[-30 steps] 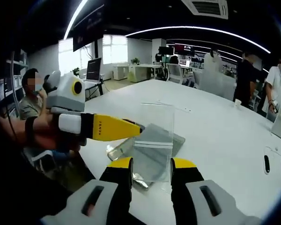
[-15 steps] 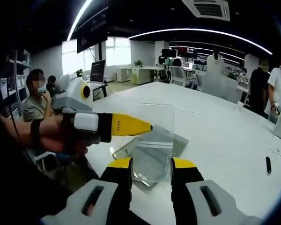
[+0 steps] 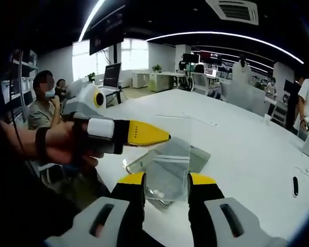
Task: Insert the divider into the dual guide fixture by aligning both edges with the guide slots and pushing it downward to the bottom, including one-sided entry, uneven engagement, binding, and posture correction.
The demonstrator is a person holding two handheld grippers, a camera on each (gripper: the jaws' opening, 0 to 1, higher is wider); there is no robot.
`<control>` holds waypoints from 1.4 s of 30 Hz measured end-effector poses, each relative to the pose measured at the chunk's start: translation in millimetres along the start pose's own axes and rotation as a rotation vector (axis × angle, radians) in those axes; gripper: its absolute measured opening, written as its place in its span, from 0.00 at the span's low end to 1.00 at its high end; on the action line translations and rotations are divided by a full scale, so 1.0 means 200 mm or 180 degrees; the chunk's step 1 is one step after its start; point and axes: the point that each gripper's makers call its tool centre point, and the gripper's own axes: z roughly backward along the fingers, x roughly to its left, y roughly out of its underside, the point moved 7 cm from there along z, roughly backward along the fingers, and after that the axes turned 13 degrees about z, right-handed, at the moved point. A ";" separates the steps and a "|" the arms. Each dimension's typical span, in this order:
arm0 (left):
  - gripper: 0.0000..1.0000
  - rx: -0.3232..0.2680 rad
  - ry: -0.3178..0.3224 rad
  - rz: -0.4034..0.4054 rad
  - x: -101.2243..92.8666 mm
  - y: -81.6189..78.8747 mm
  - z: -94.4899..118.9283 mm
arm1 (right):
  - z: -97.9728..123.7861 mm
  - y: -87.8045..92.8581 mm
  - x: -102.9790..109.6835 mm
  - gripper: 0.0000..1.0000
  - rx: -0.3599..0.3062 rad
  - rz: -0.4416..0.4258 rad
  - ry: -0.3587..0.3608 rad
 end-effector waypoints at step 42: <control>0.00 0.0077 0.0111 -0.0111 0.00 -0.02 0.09 | -0.04 -0.01 -0.02 0.25 -0.0689 -0.0953 -0.0649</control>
